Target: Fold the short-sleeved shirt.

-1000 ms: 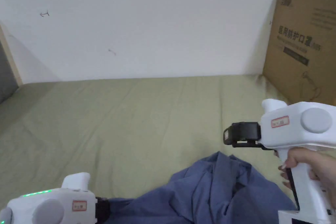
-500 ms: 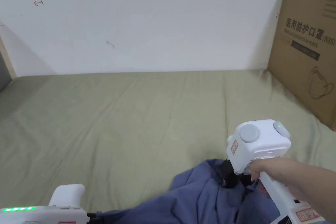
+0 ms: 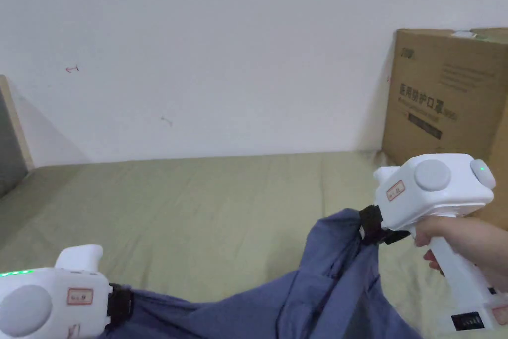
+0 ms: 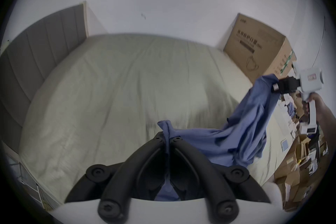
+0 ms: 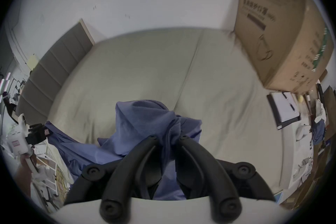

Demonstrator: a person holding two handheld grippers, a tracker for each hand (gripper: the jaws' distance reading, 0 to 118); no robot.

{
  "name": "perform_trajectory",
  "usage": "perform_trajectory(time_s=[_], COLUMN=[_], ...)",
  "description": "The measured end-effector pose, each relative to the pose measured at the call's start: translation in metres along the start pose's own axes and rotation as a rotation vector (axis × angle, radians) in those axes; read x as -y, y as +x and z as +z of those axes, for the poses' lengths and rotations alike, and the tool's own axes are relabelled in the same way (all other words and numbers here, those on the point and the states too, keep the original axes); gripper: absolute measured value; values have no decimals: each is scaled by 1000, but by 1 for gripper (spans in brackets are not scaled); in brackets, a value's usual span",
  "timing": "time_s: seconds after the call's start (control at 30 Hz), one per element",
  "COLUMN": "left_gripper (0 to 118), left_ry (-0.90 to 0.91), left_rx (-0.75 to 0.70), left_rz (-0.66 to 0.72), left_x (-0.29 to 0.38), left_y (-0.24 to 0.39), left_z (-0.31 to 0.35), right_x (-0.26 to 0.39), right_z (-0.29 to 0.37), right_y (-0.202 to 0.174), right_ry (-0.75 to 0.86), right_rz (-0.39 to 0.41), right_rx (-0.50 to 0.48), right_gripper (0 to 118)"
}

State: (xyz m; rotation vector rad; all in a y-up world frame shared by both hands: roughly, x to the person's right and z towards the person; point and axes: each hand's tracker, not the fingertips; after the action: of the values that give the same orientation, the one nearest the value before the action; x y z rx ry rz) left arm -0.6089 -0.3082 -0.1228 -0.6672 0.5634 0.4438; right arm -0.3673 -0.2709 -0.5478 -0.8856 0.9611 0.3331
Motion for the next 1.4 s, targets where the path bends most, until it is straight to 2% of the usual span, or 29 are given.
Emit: perform_trajectory(time_s=[0.23,0.4,0.67,0.77,0.93,1.13,1.27,1.33,1.4], left_gripper=[1,1,1,1,1,1,1,1,1], left_ry=[189,303,466,519,551,534,425,342,226], left_rx=[-3,-11,-13,-16,-34,-50,-54,-30,8], left_rz=[-49,-66,-26,-6,20,66,15,-12,-15], left_x=[-84,-147,-219,-233,-246,-227,-189,-163,-125], left_y=[36,54,72,76,74,61,46,37,29], left_z=[78,116,127,113,78,36,9,-9,-30], right_x=[-34,-69,-121,-136,-147,-125,-79,-47,-4], right_z=[120,185,224,217,184,128,86,61,31], right_y=[9,15,42,46,44,40,41,45,52], right_ry=[198,335,570,643,677,675,630,555,461], right_rz=[-56,-45,-164,-186,-138,-110,-36,-37,-76], right_rx=[15,113,123,119,173,214,223,209,193], right_gripper=[14,14,14,14,14,14,14,14,14])
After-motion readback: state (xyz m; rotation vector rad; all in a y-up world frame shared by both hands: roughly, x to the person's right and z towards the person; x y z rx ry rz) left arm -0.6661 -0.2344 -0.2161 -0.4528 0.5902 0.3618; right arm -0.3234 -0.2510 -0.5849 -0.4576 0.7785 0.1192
